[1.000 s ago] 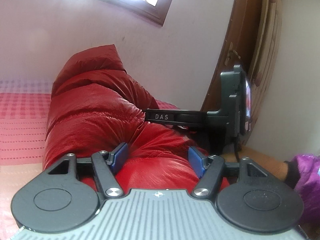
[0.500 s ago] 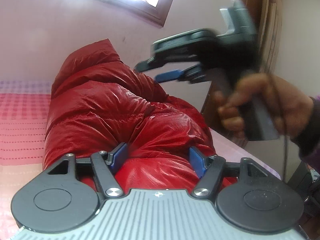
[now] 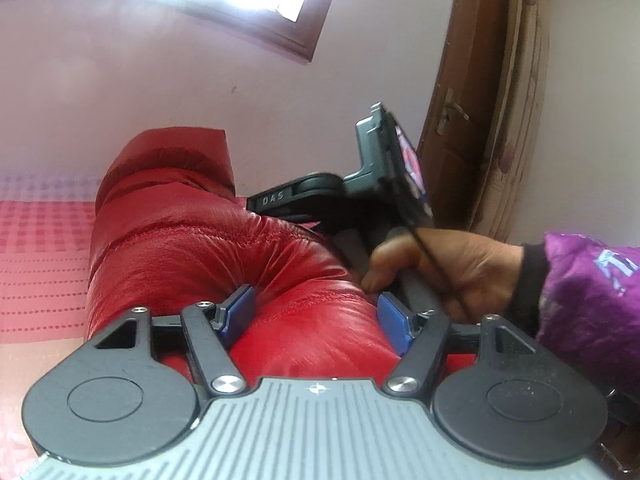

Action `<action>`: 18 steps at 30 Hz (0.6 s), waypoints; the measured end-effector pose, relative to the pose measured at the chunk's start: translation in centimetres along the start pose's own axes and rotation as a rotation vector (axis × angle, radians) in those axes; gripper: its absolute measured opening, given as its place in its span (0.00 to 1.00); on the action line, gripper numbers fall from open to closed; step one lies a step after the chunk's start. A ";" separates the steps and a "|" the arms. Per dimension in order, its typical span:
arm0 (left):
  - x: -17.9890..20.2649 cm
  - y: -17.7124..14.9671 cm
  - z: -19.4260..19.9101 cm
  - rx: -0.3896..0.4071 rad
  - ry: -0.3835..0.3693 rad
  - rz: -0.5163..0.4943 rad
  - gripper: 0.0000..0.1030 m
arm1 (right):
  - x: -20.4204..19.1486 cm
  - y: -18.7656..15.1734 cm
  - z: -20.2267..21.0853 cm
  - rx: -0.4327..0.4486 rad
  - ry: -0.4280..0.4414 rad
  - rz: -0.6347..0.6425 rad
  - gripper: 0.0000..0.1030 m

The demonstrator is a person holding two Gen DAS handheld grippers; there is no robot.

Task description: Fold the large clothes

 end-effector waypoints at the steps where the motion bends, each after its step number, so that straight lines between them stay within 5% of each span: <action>1: 0.0 0.0 -0.1 -0.003 0.000 -0.004 0.66 | 0.3 0.0 -0.4 -0.006 0.005 -0.011 0.43; 11: -0.1 0.0 -0.2 -0.028 0.007 -0.013 0.66 | 3.1 -0.1 -0.8 -0.059 0.134 -0.175 0.45; 16: 0.2 0.1 -0.3 -0.027 0.016 -0.027 0.73 | 3.2 0.2 4.5 0.012 0.205 -0.146 0.48; 18: 0.4 0.1 -0.3 -0.027 0.017 -0.035 0.75 | 3.2 -0.4 8.1 0.067 0.205 -0.099 0.57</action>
Point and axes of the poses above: each gripper's, at about its wrist camera, not at the fingertips, and z roughly against the way its jaws point, x to its right, y to its top, the point moved 7 cm from there along -z, roughly the way its jaws point, and after that the axes turned 2 degrees about -x, right-handed, at the moved point
